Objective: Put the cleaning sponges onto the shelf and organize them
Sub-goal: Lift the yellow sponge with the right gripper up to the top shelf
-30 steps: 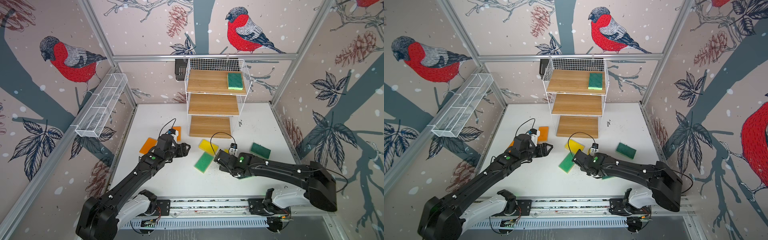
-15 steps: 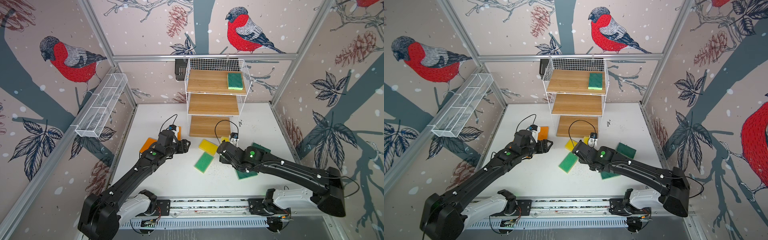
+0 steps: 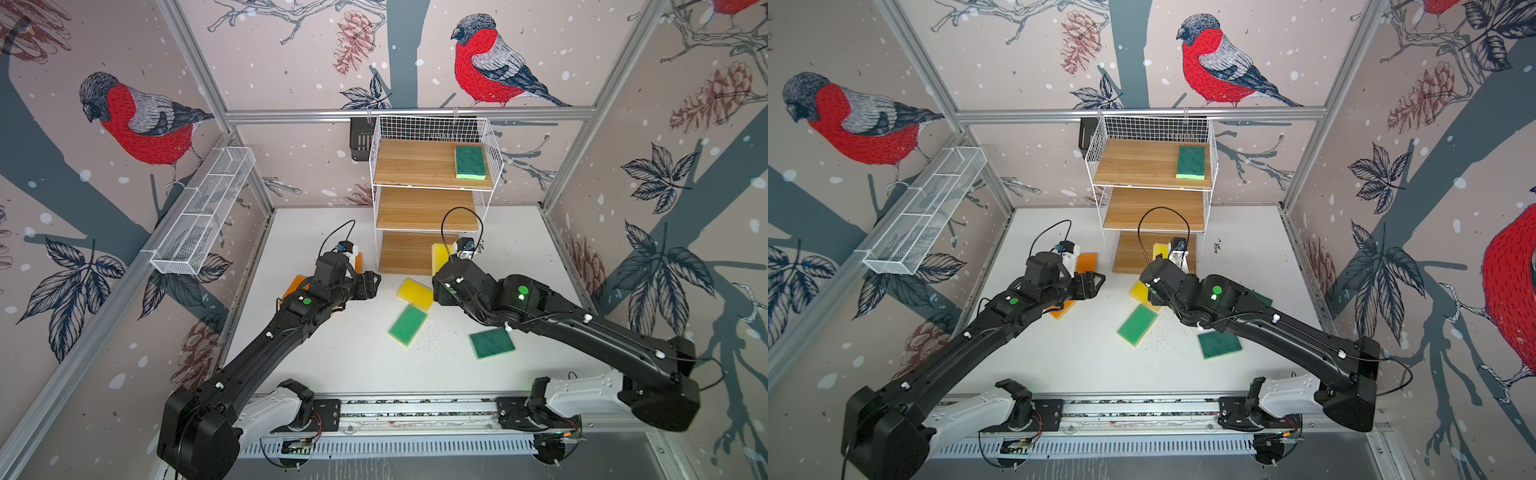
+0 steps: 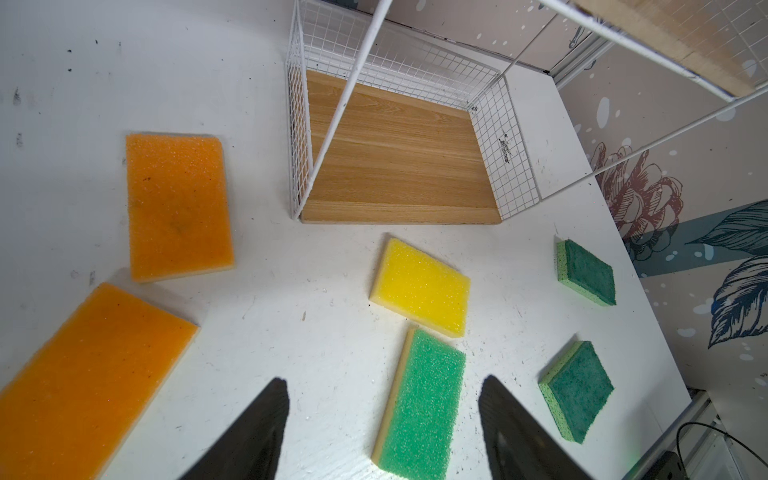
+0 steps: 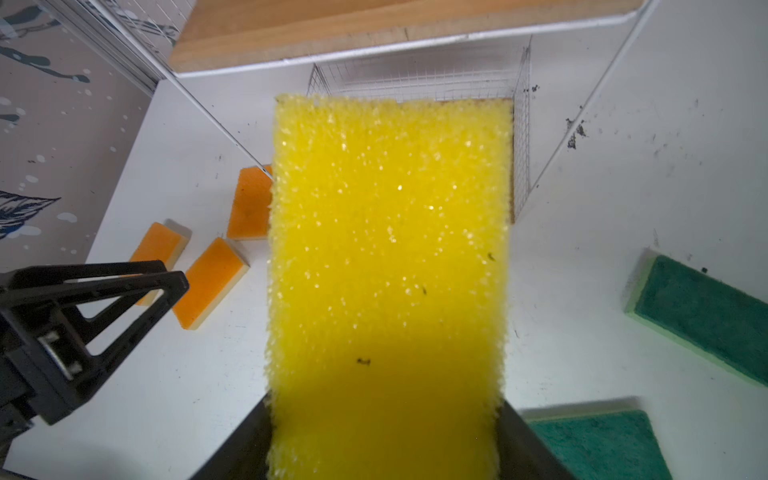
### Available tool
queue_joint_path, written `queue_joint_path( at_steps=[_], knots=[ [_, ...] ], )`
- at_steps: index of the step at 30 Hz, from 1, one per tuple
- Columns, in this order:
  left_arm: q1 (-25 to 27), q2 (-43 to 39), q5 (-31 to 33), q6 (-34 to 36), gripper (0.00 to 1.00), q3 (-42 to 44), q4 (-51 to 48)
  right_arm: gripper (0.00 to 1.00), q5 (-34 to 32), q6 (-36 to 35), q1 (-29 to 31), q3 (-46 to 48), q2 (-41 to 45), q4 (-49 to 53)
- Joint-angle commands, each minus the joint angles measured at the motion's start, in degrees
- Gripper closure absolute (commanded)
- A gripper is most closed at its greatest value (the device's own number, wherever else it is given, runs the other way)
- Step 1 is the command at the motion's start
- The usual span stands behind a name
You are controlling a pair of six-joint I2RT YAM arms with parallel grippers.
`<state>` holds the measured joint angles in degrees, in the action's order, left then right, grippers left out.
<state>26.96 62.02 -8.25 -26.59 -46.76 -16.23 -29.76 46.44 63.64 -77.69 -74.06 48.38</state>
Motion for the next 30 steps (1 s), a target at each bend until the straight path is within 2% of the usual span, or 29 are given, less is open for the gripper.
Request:
queue_joint_path(
  at_steps=[1,6,19,27,30],
  knots=[
    [0.0,0.33,2.35,1.18,0.27,-0.98,-0.44,0.33,-1.36,-2.74,0.04,-3.47,-1.24,1.16],
    [0.01,0.89,2.15,2.13,0.27,-2.54,-0.12,0.32,-1.15,-5.8,0.05,-10.87,-4.18,2.67],
    [0.02,0.97,3.23,4.42,0.26,-5.66,-2.2,0.32,-1.37,-17.75,-1.58,-26.27,-10.63,-3.29],
    [-0.02,1.85,3.77,4.62,0.26,-7.45,-2.15,0.32,-1.05,-22.97,-6.58,-30.15,-11.28,-10.32],
    [-0.04,2.6,3.68,4.88,0.26,-8.38,-2.23,0.32,1.85,-23.13,-10.17,-29.47,-11.01,-13.56]
  ],
)
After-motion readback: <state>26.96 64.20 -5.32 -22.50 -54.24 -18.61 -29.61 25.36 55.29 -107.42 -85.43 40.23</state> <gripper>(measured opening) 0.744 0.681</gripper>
